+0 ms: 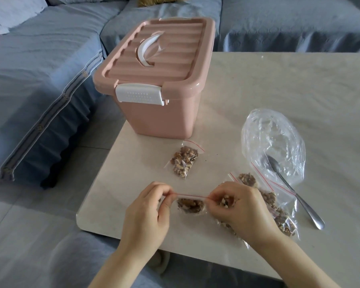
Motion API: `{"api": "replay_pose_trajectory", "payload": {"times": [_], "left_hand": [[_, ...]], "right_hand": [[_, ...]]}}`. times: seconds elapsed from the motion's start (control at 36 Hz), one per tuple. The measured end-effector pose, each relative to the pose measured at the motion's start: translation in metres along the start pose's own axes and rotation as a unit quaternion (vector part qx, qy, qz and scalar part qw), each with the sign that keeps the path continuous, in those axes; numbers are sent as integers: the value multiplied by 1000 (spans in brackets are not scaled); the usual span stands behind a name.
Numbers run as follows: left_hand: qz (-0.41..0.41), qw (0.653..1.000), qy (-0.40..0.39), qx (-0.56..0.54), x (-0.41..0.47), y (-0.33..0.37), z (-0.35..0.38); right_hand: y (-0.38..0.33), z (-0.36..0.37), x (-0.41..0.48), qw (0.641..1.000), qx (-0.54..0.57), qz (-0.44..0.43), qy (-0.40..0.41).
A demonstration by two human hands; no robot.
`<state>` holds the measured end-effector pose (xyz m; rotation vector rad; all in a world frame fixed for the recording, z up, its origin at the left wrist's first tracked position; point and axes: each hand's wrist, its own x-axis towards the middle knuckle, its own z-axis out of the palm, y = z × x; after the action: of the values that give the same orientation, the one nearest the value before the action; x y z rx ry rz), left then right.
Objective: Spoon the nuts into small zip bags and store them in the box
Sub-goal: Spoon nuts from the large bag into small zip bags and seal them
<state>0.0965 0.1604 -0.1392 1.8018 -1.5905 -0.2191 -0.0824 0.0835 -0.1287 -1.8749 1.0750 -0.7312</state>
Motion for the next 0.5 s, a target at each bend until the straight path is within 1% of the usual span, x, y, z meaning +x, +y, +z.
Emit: {"api": "replay_pose_trajectory", "payload": {"times": [0.08, 0.14, 0.19, 0.22, 0.28, 0.33, 0.39, 0.44, 0.5], "left_hand": [[-33, 999, -31, -21, 13, -1, 2], [-87, 994, -40, -48, 28, -1, 6], [-137, 989, -26, -40, 49, -5, 14], [-163, 986, -25, -14, 60, -7, 19], [-208, 975, -68, 46, 81, -9, 29], [-228, 959, -134, 104, 96, -8, 41], [-225, 945, -173, 162, 104, -7, 54], [-213, 940, -177, 199, 108, -8, 62], [-218, 943, -167, 187, 109, -11, 66]], "right_hand": [[-1, -1, -2, 993, 53, 105, -6], [2, -3, -2, 989, 43, 143, 15], [5, -5, -4, 985, 23, 171, 27], [6, -6, -4, 983, 15, 180, 30], [8, -8, -5, 982, 0, 186, 35], [8, -9, -6, 981, -14, 188, 39], [7, -10, -7, 982, -35, 182, 39], [8, -13, -7, 983, -57, 170, 45], [7, -15, -6, 983, -54, 164, 61]]}}
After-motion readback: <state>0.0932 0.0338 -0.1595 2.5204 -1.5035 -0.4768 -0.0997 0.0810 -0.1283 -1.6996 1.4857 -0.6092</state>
